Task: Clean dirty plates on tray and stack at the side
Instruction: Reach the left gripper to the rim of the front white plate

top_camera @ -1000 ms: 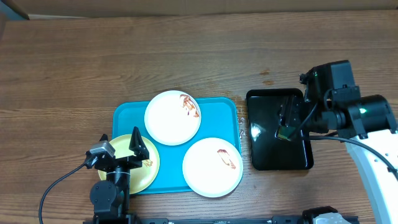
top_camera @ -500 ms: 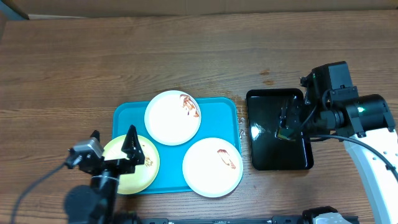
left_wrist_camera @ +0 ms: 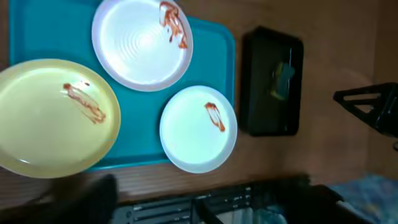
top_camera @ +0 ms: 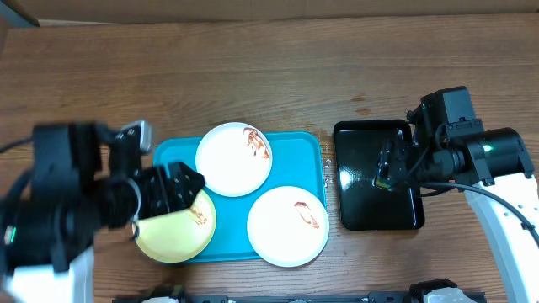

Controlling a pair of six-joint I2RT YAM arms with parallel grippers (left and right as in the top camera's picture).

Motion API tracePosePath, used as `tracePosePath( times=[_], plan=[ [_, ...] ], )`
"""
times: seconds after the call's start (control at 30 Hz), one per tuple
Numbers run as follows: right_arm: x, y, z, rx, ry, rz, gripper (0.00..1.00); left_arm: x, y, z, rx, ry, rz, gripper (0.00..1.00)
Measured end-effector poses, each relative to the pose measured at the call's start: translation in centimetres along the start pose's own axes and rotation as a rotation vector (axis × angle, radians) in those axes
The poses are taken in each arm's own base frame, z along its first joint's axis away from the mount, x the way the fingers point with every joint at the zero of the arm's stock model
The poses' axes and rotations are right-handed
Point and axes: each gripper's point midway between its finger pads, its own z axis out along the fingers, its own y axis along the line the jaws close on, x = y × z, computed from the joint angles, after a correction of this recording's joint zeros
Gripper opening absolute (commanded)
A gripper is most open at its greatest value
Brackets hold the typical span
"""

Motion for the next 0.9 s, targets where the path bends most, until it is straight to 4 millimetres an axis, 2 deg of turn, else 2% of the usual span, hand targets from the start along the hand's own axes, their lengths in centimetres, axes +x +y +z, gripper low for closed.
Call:
tracePosePath(
  times=[0.1,0.2,0.3,0.5,0.63,0.73,0.9],
  plan=[
    [0.2,-0.1,0.0,0.003,0.008,0.001,0.74,0.6,0.4,2.4,-0.016,0.101,0.001,0.47],
    [0.2,-0.1,0.0,0.003,0.009,0.001,0.74,2.5,1.9,4.8,-0.095,0.200,-0.005,0.50],
    [0.1,0.0,0.0,0.002,0.005,0.000,0.79,4.3,3.5,7.9,-0.190,0.265,-0.001,0.54],
    [-0.1,-0.1,0.7,0.009,0.024,0.005,0.79,7.2,4.8,14.0,-0.259,0.330,0.043,0.55],
    [-1.1,-0.1,3.1,0.027,0.073,0.026,0.78,8.8,5.0,16.8,-0.267,0.343,0.062,0.54],
    [-1.9,-0.3,5.2,0.046,0.106,0.053,0.78,9.2,5.0,18.8,-0.260,0.336,0.067,0.56],
    [-2.7,-1.5,8.2,0.130,0.146,0.119,0.79,10.9,6.0,22.0,-0.292,0.377,0.043,0.56]
  ],
)
